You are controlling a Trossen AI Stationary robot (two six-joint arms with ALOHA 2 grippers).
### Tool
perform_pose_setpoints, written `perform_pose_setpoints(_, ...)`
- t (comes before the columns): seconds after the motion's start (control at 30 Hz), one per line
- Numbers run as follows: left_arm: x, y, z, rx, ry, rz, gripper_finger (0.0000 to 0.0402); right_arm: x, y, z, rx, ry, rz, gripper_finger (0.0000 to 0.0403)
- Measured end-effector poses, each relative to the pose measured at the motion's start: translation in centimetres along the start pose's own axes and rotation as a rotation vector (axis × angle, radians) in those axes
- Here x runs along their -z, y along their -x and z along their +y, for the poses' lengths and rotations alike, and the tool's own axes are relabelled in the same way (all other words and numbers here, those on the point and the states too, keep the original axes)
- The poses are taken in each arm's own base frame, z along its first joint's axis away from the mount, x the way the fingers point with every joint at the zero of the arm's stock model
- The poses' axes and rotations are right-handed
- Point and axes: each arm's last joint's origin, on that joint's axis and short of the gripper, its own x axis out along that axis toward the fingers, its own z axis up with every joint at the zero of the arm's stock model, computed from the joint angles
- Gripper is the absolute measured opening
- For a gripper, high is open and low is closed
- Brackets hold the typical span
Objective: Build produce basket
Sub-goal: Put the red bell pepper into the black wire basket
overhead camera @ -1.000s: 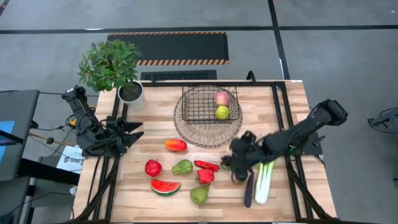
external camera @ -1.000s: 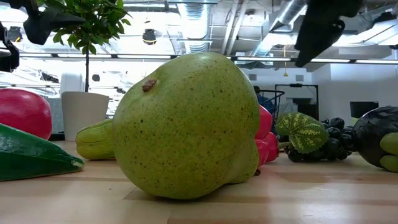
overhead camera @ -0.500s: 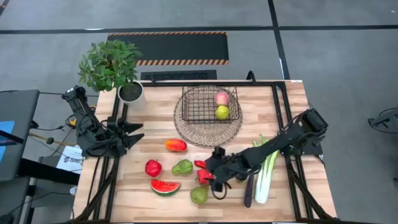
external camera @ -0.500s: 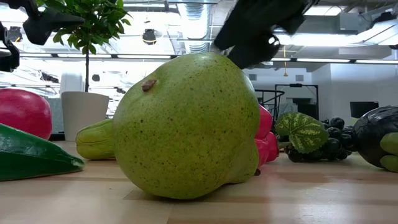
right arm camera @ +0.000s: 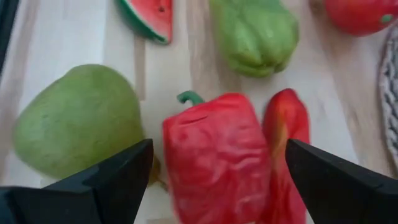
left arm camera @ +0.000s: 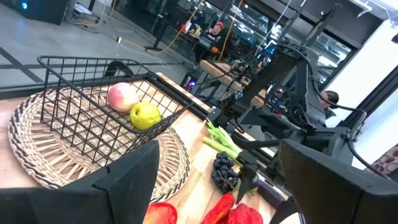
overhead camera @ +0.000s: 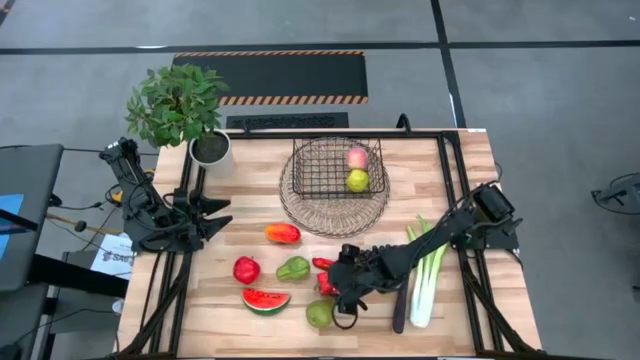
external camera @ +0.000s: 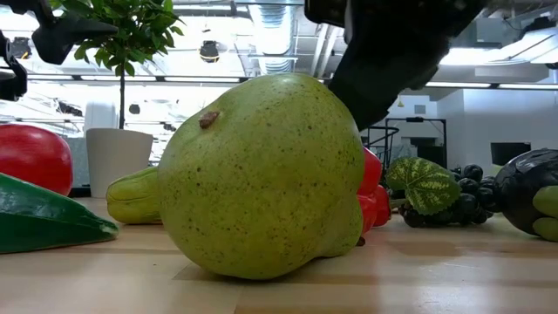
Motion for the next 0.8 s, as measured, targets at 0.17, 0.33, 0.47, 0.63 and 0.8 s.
perform_pose_setpoints(0.17, 0.0, 0.0, 0.0, -0.001, -0.002, 0.001, 0.0315, -0.2, -0.2, -0.5, 0.001, -0.003, 0.008, 0.0383)
perform_pose_setpoints(0.33, 0.2, 0.0, 0.1, -0.006, -0.019, 0.007, 0.0315, -0.3, -0.3, -0.9, -0.009, -0.011, 0.023, 0.0383)
perform_pose_setpoints(0.47, 0.2, 0.0, 0.1, -0.004, -0.019, 0.009, 0.0315, -0.4, -0.4, -1.1, -0.007, -0.015, 0.024, 0.0383)
perform_pose_setpoints(0.63, 0.2, 0.0, 0.1, -0.004, -0.017, 0.009, 0.0315, -0.4, -0.4, -1.1, -0.011, -0.015, 0.026, 0.0383)
perform_pose_setpoints(0.8, 0.2, 0.0, 0.1, -0.004, -0.017, 0.009, 0.0315, -0.3, -0.4, -1.1, -0.01, -0.02, 0.032, 0.0383)
